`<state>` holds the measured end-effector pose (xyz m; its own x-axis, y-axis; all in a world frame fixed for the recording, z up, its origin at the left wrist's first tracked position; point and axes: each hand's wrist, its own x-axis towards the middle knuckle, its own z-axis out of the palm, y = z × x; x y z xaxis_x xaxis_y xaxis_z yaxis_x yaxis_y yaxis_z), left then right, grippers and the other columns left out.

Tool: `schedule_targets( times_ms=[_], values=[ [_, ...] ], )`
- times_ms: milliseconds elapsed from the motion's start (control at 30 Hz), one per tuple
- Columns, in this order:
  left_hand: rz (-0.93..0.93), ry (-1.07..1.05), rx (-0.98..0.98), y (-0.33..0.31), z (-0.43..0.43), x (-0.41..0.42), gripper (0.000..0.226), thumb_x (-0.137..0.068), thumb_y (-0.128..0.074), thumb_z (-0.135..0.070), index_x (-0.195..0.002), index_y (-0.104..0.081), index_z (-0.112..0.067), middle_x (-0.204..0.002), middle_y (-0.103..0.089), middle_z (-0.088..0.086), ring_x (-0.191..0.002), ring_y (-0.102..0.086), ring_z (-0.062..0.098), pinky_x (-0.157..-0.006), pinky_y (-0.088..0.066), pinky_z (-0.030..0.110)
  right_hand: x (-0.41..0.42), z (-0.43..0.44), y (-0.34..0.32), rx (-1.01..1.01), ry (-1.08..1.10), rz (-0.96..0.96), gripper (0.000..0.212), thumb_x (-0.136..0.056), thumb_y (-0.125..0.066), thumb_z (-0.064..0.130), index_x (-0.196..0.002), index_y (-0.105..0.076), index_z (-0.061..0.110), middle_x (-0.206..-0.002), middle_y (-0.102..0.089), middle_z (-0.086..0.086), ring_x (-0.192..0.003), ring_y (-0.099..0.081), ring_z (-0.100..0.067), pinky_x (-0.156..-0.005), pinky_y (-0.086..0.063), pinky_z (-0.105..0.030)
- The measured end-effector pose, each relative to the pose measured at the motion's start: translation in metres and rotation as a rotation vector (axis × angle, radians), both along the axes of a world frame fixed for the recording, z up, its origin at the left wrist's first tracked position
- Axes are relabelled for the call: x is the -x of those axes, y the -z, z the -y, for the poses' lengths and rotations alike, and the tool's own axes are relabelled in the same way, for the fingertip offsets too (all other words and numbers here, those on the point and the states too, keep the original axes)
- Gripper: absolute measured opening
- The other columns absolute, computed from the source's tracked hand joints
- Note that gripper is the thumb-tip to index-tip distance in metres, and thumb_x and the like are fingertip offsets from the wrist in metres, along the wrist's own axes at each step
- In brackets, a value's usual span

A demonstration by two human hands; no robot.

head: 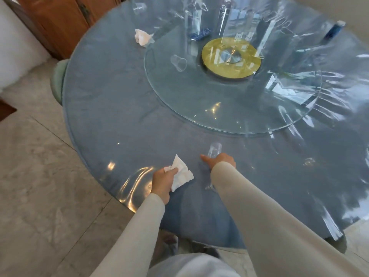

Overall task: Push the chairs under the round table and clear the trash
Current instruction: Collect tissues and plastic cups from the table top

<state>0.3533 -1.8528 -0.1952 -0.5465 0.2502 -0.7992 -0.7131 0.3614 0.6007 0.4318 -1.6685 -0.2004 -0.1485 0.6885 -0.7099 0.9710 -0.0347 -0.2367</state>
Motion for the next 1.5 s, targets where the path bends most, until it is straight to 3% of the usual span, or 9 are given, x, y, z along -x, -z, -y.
schedule_targets(
  times_ms=[133,233,333,467,600,767,933,1300,1500],
  values=[
    [0.037,-0.06,0.001,0.003,0.003,0.002,0.051,-0.078,-0.077,-0.03,-0.125,-0.065,-0.015,-0.117,-0.073,0.006,-0.108,-0.069,0.031,-0.099,-0.055,0.052,0.0,-0.008,0.004,-0.026,0.035,-0.065,0.061,-0.084,-0.066,0.059,-0.119,-0.063,0.009,-0.11,-0.065,-0.01,-0.108,-0.063,-0.033,-0.075,-0.046,-0.034],
    [0.032,-0.079,-0.014,-0.003,-0.004,0.003,0.041,-0.089,-0.074,-0.024,-0.127,-0.063,-0.015,-0.117,-0.071,0.007,-0.108,-0.068,0.03,-0.1,-0.054,0.05,-0.007,-0.017,-0.002,-0.06,0.097,-0.217,0.076,-0.08,-0.075,0.054,-0.132,-0.047,0.007,-0.126,-0.06,-0.015,-0.116,-0.059,-0.036,-0.089,-0.048,-0.039],
    [0.039,-0.113,-0.069,-0.006,-0.014,0.007,0.043,-0.093,-0.071,-0.02,-0.133,-0.06,-0.012,-0.121,-0.071,0.009,-0.108,-0.069,0.03,-0.097,-0.056,0.046,-0.026,-0.027,-0.02,-0.103,0.13,-0.408,0.076,-0.073,-0.084,0.05,-0.127,-0.045,0.013,-0.12,-0.062,-0.009,-0.112,-0.059,-0.031,-0.089,-0.044,-0.035],
    [0.045,-0.076,-0.119,-0.013,-0.026,0.002,0.033,-0.098,-0.066,-0.022,-0.129,-0.063,-0.01,-0.119,-0.071,0.01,-0.105,-0.07,0.027,-0.078,-0.059,0.036,-0.063,-0.033,-0.052,-0.154,0.06,-0.512,0.064,-0.073,-0.083,0.053,-0.124,-0.058,0.024,-0.112,-0.067,0.0,-0.102,-0.062,-0.018,-0.09,-0.046,-0.029],
    [-0.018,0.025,-0.068,-0.009,-0.032,-0.008,0.033,-0.097,-0.067,-0.027,-0.126,-0.064,-0.011,-0.118,-0.069,0.008,-0.108,-0.067,0.029,-0.085,-0.058,0.039,-0.095,-0.024,-0.086,-0.151,-0.061,-0.541,0.064,-0.072,-0.086,0.049,-0.128,-0.06,0.032,-0.108,-0.064,0.004,-0.092,-0.065,-0.008,-0.082,-0.044,-0.018],
    [-0.046,0.07,-0.093,-0.004,-0.031,-0.018,0.025,-0.094,-0.069,-0.018,-0.117,-0.07,-0.008,-0.114,-0.074,0.011,-0.099,-0.071,0.027,-0.078,-0.056,0.035,-0.112,-0.001,-0.097,-0.242,-0.296,-0.436,0.072,-0.058,-0.089,0.059,-0.118,-0.065,0.029,-0.11,-0.07,0.008,-0.096,-0.068,-0.01,-0.092,-0.053,-0.031],
    [-0.033,0.077,-0.099,-0.001,-0.023,-0.019,0.019,-0.09,-0.071,-0.016,-0.107,-0.073,-0.008,-0.112,-0.074,0.014,-0.101,-0.071,0.031,-0.078,-0.056,0.037,-0.106,0.02,-0.074,-0.26,-0.485,-0.309,0.085,-0.064,-0.085,0.062,-0.136,-0.058,0.025,-0.126,-0.069,0.001,-0.115,-0.064,-0.023,-0.102,-0.047,-0.036],
    [-0.047,0.052,-0.045,0.009,-0.013,-0.028,0.016,-0.09,-0.072,-0.02,-0.105,-0.07,-0.015,-0.113,-0.073,0.011,-0.106,-0.069,0.03,-0.099,-0.055,0.05,-0.105,0.039,-0.026,-0.22,-0.505,-0.171,0.074,-0.073,-0.079,0.054,-0.138,-0.052,0.03,-0.126,-0.067,-0.002,-0.115,-0.061,-0.033,-0.091,-0.049,-0.038],
    [-0.065,0.059,0.027,0.005,-0.002,-0.041,0.045,-0.077,-0.075,-0.043,-0.116,-0.067,-0.023,-0.116,-0.071,0.006,-0.109,-0.067,0.029,-0.099,-0.055,0.052,-0.098,0.037,-0.018,-0.23,-0.547,-0.184,0.057,-0.075,-0.075,0.042,-0.126,-0.058,0.022,-0.12,-0.069,-0.005,-0.108,-0.063,-0.037,-0.087,-0.052,-0.038]
  ],
)
